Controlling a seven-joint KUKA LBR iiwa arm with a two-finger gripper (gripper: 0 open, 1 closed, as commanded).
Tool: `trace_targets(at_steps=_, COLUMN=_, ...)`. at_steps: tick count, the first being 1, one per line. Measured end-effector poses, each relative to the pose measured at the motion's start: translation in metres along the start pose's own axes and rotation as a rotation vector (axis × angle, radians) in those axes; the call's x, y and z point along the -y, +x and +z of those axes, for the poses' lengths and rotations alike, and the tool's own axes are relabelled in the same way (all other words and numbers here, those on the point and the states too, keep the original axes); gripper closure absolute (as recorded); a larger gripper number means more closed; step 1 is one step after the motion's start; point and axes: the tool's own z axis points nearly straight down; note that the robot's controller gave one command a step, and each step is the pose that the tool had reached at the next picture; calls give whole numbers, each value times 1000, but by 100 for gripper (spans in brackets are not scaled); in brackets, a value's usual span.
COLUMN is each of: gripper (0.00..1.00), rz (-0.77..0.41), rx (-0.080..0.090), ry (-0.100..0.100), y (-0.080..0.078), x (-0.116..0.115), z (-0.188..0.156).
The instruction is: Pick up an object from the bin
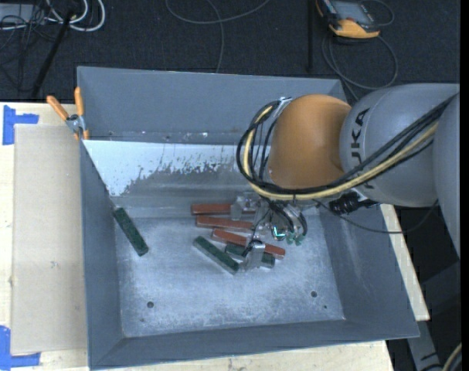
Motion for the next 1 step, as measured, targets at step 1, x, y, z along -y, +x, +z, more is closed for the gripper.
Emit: trace_targets(at_steps=1, gripper=0, rz=195, rx=9, ry=-2, y=-45, x=-18, z=72)
